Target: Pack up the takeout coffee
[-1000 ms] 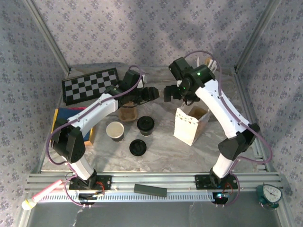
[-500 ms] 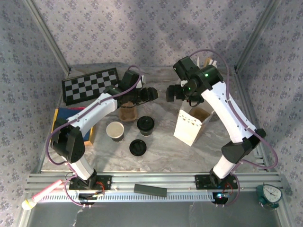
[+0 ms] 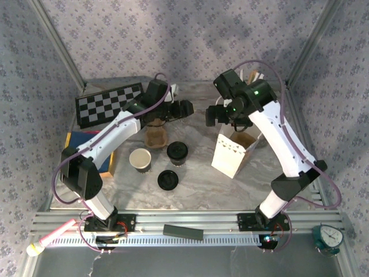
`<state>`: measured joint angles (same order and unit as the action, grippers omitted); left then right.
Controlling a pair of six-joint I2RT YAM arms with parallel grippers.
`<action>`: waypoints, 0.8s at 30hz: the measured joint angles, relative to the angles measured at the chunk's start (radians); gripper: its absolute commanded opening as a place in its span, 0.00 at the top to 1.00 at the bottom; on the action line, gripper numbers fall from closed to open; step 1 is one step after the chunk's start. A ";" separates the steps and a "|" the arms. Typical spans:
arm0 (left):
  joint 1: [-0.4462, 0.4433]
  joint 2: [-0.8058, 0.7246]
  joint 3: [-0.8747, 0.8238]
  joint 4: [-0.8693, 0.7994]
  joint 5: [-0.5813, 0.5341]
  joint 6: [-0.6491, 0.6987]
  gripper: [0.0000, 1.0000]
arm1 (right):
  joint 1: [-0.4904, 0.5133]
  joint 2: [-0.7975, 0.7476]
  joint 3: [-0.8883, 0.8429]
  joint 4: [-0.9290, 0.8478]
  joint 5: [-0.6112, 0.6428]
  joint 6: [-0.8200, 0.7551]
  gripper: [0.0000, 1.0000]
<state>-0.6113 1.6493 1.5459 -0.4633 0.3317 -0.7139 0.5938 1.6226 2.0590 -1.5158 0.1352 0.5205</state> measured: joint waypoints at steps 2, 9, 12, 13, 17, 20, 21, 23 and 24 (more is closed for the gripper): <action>-0.009 0.000 0.054 -0.001 0.016 0.018 0.41 | -0.003 -0.028 0.002 0.000 0.009 0.000 0.00; -0.073 0.037 0.266 0.003 0.101 0.079 0.43 | -0.056 -0.149 -0.008 0.001 0.061 0.011 0.02; -0.104 0.108 0.383 -0.006 0.130 0.121 0.43 | -0.092 -0.206 -0.039 0.005 0.078 0.017 0.05; -0.114 0.140 0.426 -0.012 0.141 0.138 0.43 | -0.104 -0.222 -0.051 0.008 0.079 0.019 0.07; -0.149 0.273 0.592 -0.086 0.165 0.215 0.42 | -0.152 -0.275 -0.115 0.039 0.071 0.026 0.09; -0.163 0.351 0.684 -0.169 0.161 0.268 0.41 | -0.173 -0.290 -0.158 0.061 0.058 0.034 0.09; -0.166 0.367 0.702 -0.193 0.156 0.283 0.40 | -0.175 -0.291 -0.168 0.068 0.052 0.039 0.09; -0.167 0.388 0.728 -0.245 0.134 0.315 0.40 | -0.175 -0.290 -0.192 0.084 0.040 0.045 0.09; -0.167 0.391 0.732 -0.261 0.124 0.325 0.40 | -0.175 -0.290 -0.198 0.088 0.036 0.048 0.09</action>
<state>-0.7784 2.0399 2.2780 -0.7246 0.4561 -0.3893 0.4183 1.3327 1.8606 -1.4281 0.1711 0.5682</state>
